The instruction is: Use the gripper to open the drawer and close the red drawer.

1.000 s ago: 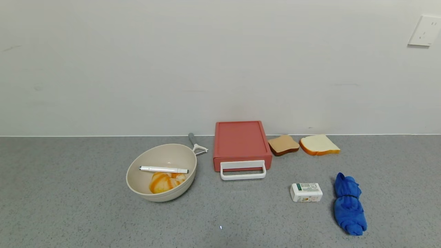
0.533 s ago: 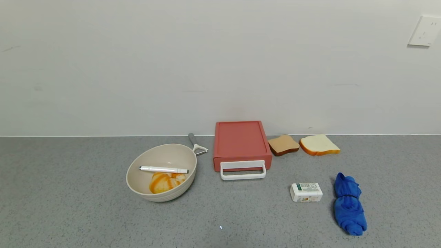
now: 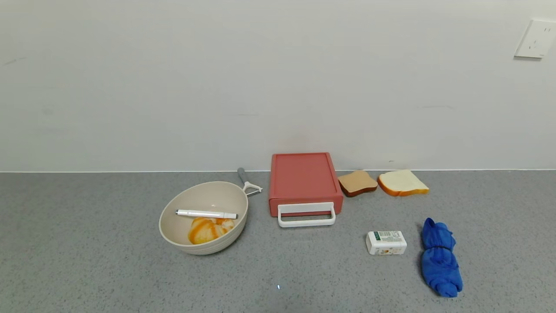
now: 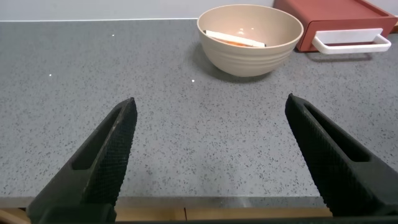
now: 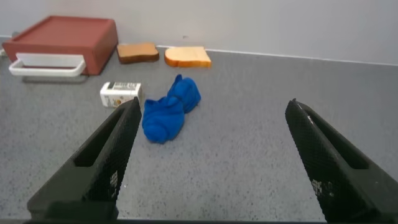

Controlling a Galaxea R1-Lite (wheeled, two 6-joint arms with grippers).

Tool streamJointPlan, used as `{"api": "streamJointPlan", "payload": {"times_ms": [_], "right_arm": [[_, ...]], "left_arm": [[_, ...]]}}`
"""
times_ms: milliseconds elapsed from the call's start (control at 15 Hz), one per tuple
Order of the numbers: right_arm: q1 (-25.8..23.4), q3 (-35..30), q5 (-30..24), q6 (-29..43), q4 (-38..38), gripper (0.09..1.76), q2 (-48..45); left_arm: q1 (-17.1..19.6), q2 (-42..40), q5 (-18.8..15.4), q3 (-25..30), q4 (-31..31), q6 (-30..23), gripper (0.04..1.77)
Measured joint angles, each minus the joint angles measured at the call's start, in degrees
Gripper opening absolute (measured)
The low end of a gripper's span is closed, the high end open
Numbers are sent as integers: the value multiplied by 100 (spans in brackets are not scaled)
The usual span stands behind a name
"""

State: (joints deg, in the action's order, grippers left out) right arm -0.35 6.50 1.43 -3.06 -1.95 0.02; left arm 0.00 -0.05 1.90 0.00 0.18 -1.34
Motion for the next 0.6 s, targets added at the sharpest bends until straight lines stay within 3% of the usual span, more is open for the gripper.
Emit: {"api": "streamJointPlan", "payload": {"times_ms": [600], "right_arm": [[11, -642, -194, 190, 208, 171, -2]], "left_arm": [[0, 0, 0, 0, 0, 2, 172]]}}
